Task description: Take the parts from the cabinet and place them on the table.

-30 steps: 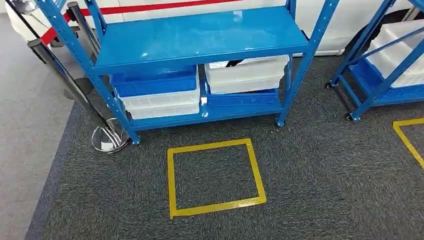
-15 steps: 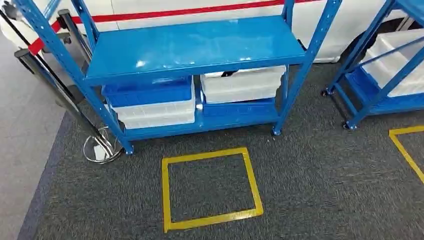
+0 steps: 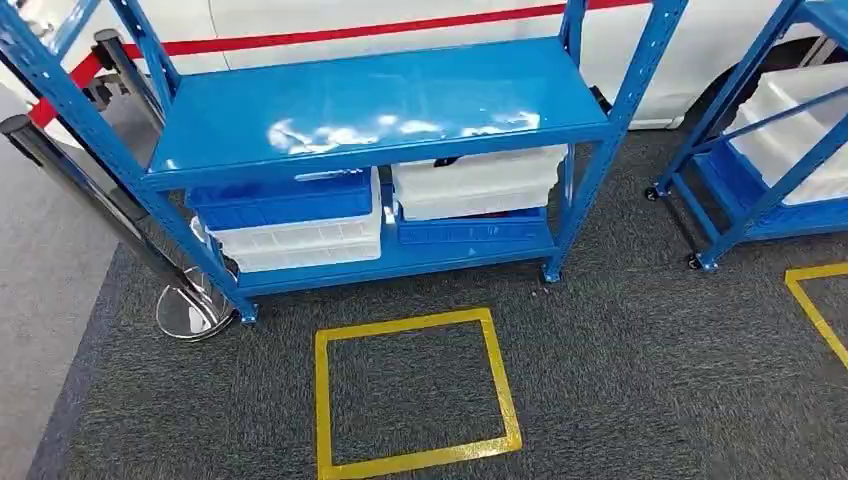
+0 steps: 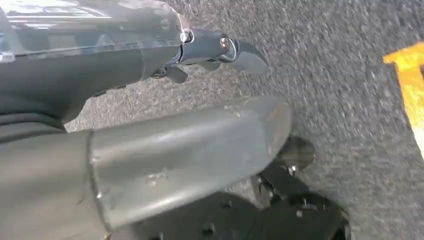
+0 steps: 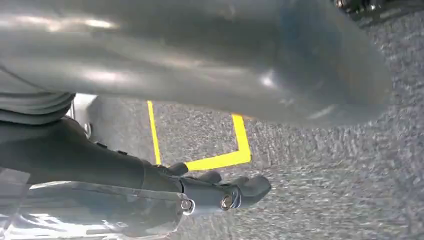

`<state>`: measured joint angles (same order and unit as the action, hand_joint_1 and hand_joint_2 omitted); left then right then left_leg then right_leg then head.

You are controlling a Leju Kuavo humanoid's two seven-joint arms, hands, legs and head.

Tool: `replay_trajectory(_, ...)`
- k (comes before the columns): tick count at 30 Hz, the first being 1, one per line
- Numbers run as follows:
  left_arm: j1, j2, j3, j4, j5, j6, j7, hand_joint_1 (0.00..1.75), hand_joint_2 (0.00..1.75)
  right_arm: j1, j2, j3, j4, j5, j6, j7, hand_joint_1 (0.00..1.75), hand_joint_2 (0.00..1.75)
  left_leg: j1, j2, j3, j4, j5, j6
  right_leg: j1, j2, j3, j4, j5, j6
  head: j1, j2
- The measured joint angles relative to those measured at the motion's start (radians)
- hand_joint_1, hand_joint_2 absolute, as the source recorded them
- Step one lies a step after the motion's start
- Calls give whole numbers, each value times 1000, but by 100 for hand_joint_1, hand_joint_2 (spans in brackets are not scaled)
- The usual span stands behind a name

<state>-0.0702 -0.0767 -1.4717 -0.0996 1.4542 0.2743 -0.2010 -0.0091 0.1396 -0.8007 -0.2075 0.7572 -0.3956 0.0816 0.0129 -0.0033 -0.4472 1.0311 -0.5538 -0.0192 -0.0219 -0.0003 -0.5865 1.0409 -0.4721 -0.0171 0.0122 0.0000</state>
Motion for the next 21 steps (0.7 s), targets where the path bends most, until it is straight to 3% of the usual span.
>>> replay_trajectory(2,-2,-3,0,0,-4,0,0,0,0,2,-3,0,0,0,0,0,0,0,1,0,-65,121,-41,-5,1,-1,13,-3,-7,-9,-8,0)
replay_trajectory(3,-3,-3,-1,0,-10,1,0,0,0,0,-4,-1,0,-2,1,0,0,0,1,0,-116,199,-78,-5,4,0,16,-3,-12,-14,-10,0)
replay_trajectory(4,-2,-3,-2,0,-12,3,-1,0,0,-2,-5,-1,0,-4,3,0,0,0,1,0,-155,250,-102,-6,6,2,20,-3,-16,-16,-9,0)
replay_trajectory(5,-2,-3,-2,0,-13,6,-3,0,0,-2,-5,-1,0,-5,3,1,0,0,1,0,-180,268,-105,-5,9,4,26,-3,-22,-17,-10,0)
replay_trajectory(6,-1,-4,-4,0,-13,8,-4,0,0,-1,-6,-2,0,-8,6,1,0,0,0,0,-185,250,-82,-2,11,6,34,-3,-27,-17,-10,0)
replay_trajectory(9,0,-6,-6,0,-14,10,-6,0,0,-1,-6,-2,0,-12,8,2,0,0,-9,0,-134,34,101,26,18,6,65,-5,-47,-14,-11,0)
replay_trajectory(10,0,-6,-7,0,-15,10,-7,0,0,2,-4,-3,2,-14,9,2,0,0,-14,2,-138,37,76,33,18,5,67,-5,-49,-12,-3,0)
replay_trajectory(11,-2,-8,-8,0,-14,14,-11,0,0,-1,-5,-3,1,-15,10,2,0,0,-21,2,-145,15,46,37,16,7,59,-4,-51,-6,-5,0)
replay_trajectory(12,-1,-11,-8,0,-12,19,-14,0,0,-4,-6,-4,1,-15,10,3,0,0,-21,-2,-136,12,80,41,17,7,59,-4,-55,0,-9,0)
replay_trajectory(13,3,-15,-8,0,-10,33,-18,0,0,-3,-6,-6,1,-16,10,6,0,0,-19,-1,-130,6,91,34,19,7,65,-1,-62,0,-7,0)
replay_trajectory(14,3,-26,-8,0,-9,45,-19,0,0,-3,-9,-8,1,-18,11,9,0,0,-15,-2,-130,4,93,16,20,7,66,-5,-59,-13,-6,0)
replay_trajectory(16,-1,-37,-8,0,-11,63,-19,0,0,-5,-13,-10,1,-18,12,11,0,0,-20,-4,-131,4,93,25,16,6,67,-7,-60,-6,-7,0)
replay_trajectory(21,-4,-60,-8,0,-12,68,-18,0,0,-4,-16,-16,1,-19,13,12,0,0,-20,-3,-130,4,89,32,16,6,74,-20,-59,4,-7,0)
